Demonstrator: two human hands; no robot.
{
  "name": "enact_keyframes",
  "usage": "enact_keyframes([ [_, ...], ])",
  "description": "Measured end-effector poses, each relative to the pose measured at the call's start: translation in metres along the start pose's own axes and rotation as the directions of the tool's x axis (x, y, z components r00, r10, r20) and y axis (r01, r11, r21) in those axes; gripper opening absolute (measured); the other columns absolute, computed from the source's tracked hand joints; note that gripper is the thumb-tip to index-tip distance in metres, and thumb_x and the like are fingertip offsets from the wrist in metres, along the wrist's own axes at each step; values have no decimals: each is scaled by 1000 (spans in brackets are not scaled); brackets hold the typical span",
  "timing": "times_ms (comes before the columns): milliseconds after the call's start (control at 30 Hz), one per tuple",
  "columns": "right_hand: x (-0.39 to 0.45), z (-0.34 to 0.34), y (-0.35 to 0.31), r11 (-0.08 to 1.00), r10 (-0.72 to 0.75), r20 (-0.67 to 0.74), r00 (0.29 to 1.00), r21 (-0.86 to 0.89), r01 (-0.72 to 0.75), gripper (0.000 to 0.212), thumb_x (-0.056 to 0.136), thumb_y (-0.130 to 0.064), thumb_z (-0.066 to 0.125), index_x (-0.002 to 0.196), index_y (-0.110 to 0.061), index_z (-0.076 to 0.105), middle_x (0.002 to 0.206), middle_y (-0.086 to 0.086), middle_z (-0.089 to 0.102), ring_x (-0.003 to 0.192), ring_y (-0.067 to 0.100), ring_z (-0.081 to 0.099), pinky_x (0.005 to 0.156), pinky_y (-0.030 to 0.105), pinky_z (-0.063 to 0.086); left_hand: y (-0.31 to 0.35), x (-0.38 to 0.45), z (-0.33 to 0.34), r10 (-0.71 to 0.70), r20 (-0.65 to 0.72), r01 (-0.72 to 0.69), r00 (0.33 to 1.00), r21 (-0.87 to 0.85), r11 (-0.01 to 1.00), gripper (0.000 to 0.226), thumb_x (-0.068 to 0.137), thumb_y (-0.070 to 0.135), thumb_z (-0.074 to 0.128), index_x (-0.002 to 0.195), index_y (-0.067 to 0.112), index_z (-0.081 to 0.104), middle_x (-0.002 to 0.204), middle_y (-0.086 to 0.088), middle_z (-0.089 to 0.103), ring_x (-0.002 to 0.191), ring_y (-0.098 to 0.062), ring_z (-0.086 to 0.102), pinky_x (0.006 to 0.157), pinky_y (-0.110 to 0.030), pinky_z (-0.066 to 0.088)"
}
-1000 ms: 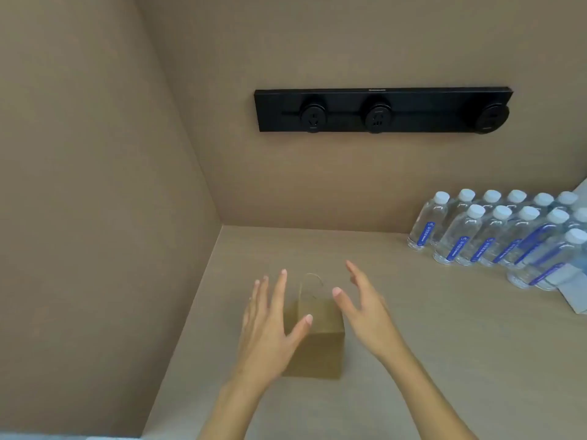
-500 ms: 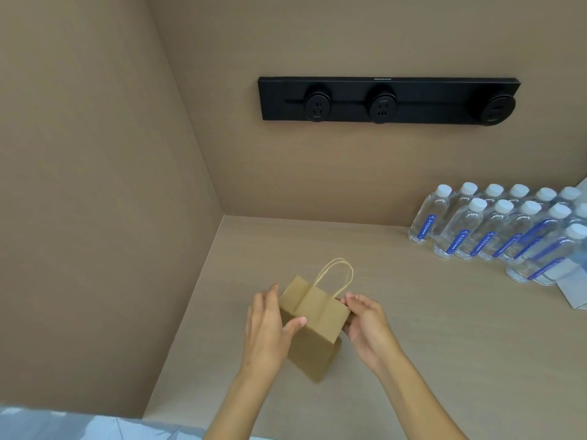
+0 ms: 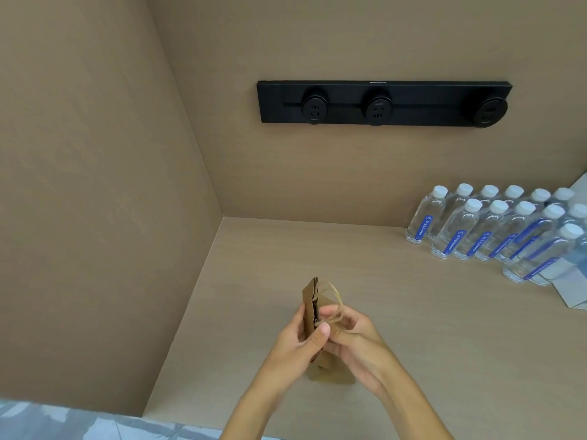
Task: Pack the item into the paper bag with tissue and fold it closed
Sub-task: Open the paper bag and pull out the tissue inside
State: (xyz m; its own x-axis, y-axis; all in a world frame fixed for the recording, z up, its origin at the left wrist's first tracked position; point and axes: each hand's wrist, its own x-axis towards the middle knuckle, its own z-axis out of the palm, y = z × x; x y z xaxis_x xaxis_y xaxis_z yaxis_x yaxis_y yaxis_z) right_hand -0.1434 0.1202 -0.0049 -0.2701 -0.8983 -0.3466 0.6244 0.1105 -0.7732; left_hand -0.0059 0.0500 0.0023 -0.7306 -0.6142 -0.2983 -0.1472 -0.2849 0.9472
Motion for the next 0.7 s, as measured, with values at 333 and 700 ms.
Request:
enact_keyframes([
  [333, -6, 2, -5, 995, -5, -12, 1000, -97, 3, 49, 78, 1, 76, 123, 1, 56, 110, 24, 66, 97, 33, 69, 86, 45, 55, 4, -2, -13, -67, 76, 87, 995, -304, 949, 41, 98, 14, 53, 138, 6, 52, 138, -17, 61, 132, -27, 54, 112, -42, 42],
  [700, -8, 12, 4, 992, -67, -70, 995, -111, 59, 18, 93, -2, 59, 107, 6, 65, 95, 24, 68, 88, 31, 68, 82, 51, 57, 14, 11, -15, -95, -306, 184, 947, 275, 944, 27, 92, 13, 54, 69, 4, 66, 69, -16, 68, 68, -26, 69, 72, -45, 63],
])
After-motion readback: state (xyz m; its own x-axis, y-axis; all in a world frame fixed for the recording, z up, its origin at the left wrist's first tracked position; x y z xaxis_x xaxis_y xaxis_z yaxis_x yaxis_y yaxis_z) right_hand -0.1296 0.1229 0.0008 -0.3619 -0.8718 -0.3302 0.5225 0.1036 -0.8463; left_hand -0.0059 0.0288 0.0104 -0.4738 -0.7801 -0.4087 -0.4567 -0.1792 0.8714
